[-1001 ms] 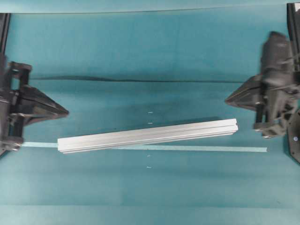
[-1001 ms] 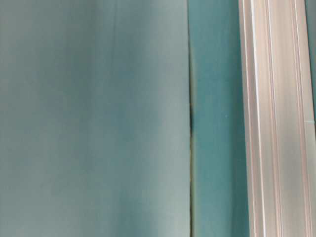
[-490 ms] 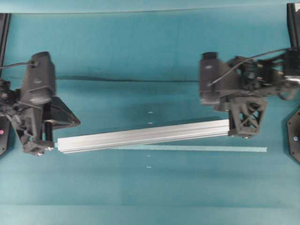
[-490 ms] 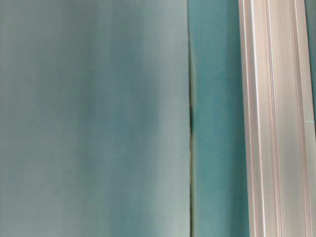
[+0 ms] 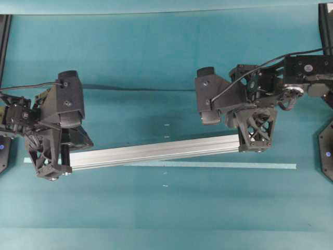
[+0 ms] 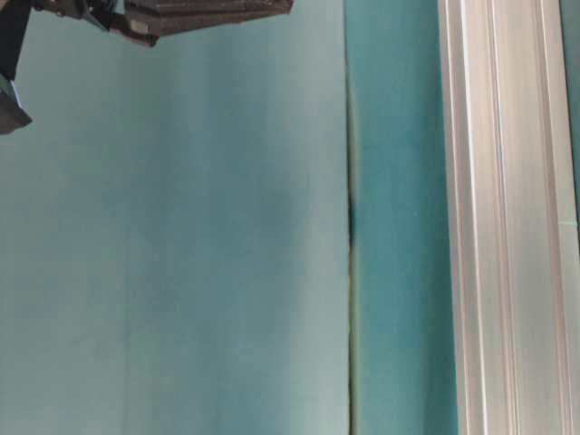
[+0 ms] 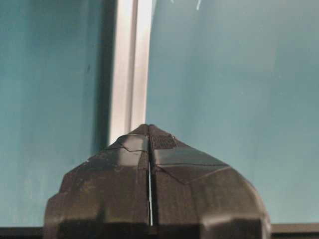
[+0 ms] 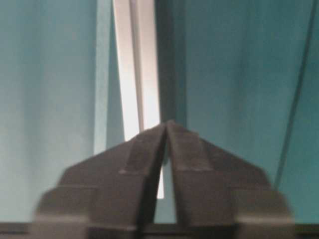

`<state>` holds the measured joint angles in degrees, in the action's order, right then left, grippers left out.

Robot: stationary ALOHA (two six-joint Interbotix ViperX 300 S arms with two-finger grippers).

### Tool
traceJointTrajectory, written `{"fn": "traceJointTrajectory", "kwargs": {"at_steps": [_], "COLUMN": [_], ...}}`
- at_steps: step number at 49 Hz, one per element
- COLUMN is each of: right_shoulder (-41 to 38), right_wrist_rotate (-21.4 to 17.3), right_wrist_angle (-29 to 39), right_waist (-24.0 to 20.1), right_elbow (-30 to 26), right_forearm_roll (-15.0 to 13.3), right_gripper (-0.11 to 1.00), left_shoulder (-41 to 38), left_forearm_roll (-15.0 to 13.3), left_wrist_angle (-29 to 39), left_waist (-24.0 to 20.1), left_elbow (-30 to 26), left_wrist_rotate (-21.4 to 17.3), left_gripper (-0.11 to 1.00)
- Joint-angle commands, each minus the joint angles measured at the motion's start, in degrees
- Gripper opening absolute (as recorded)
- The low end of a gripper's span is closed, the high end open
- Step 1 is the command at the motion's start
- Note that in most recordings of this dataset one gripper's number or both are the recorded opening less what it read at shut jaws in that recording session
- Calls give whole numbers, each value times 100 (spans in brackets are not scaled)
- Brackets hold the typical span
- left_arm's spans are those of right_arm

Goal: Lift the metal rail with both hands.
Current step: 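Move both grippers inward and down toward the ends of the silver rail, then close both grippers on the silver rail near each end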

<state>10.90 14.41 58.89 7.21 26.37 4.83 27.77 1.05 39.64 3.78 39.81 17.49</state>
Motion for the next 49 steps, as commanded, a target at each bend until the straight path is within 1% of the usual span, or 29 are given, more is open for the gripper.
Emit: {"fn": "traceJointTrajectory", "kwargs": {"at_steps": [1, 3, 4, 6, 7, 11, 14, 17, 19, 29, 49], "right_shoulder": [-44, -53, -62, -79, -88, -123, -149, -202, -237, -396, -782], "right_wrist_rotate": [18, 18, 18, 35, 44, 88, 149, 176, 185, 211, 229], "right_wrist_angle": [-9, -35, -35, -44, -53, -105, -149, -176, -176, -325, -1116], "right_waist": [-9, -9, -9, -9, -9, -35, -53, -53, -53, -114, -176], "right_elbow": [-53, -35, -26, -9, -9, 9, 26, 44, 62, 167, 642], "right_forearm_roll": [-9, -9, -9, -9, -18, -44, -70, -70, -70, -70, -70], "right_gripper": [32, 43, 51, 64, 70, 90, 99, 100, 99, 99, 99], "left_shoulder": [35, 26, 26, 9, 9, -97, -176, -272, -316, -615, -1494], "left_forearm_roll": [18, 18, 18, 18, 18, 18, 18, 18, 18, 18, 26], "left_wrist_angle": [0, 0, 9, 9, 9, -9, -26, -44, -53, -334, -1169], "left_waist": [18, 18, 18, 18, 26, 18, 18, 26, 18, 18, -26], "left_elbow": [-114, -97, -88, -53, -44, 35, 44, 53, 70, 202, 501], "left_wrist_rotate": [0, 0, 9, 35, 62, 158, 211, 211, 202, 220, 158], "left_gripper": [6, 14, 18, 28, 36, 61, 79, 92, 97, 99, 99]}}
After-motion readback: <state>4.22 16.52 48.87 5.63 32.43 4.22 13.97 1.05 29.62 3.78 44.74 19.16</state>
